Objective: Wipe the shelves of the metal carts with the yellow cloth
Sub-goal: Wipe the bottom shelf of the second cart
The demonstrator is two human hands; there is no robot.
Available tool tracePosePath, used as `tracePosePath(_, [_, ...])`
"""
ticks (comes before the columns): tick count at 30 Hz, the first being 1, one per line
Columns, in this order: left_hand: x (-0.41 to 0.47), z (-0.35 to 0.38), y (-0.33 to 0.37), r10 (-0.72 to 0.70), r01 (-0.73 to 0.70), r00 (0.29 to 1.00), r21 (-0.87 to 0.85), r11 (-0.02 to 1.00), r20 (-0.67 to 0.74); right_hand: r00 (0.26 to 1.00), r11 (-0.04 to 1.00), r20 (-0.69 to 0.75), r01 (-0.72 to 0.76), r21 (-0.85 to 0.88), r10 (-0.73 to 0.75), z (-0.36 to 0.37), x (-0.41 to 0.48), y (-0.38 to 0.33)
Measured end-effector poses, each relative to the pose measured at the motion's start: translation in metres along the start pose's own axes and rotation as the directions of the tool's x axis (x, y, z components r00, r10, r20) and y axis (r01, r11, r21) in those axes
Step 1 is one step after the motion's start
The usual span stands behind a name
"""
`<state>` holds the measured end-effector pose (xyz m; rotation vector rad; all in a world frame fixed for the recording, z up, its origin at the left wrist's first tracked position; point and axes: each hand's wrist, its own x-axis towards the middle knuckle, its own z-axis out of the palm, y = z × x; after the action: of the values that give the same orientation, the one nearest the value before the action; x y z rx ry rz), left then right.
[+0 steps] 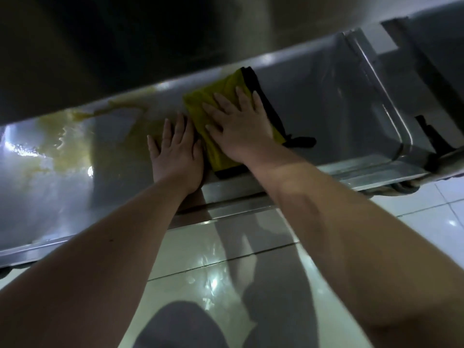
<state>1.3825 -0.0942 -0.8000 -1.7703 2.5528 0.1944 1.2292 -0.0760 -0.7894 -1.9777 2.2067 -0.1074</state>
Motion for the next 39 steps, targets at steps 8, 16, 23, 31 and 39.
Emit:
tracePosePath(8, [0.001, 0.003, 0.004, 0.001, -0.002, 1.000, -0.011, 1.000, -0.022, 0.920, 0.920, -0.013, -0.393, 0.018, 0.393, -0.023, -0.024, 0.135])
tracePosePath(16, [0.001, 0.003, 0.004, 0.016, -0.015, 1.000, 0.007, 1.000, -0.016, 0.933, 0.934, -0.043, -0.358, 0.001, 0.358, -0.012, 0.009, 0.069])
tracePosePath(23, [0.000, 0.002, 0.001, 0.017, -0.017, 1.000, 0.009, 1.000, -0.013, 0.976, 0.975, -0.008, -0.219, -0.026, 0.218, -0.003, 0.017, 0.002])
tracePosePath(31, [0.003, 0.001, 0.006, 0.020, -0.020, 1.000, -0.010, 1.000, 0.005, 0.941, 0.941, -0.014, -0.337, -0.010, 0.337, -0.022, -0.011, 0.113])
tracePosePath(39, [0.001, 0.002, 0.007, 0.023, -0.022, 1.000, -0.002, 1.000, 0.009, 0.922, 0.923, -0.026, -0.385, 0.016, 0.385, -0.010, -0.044, 0.070])
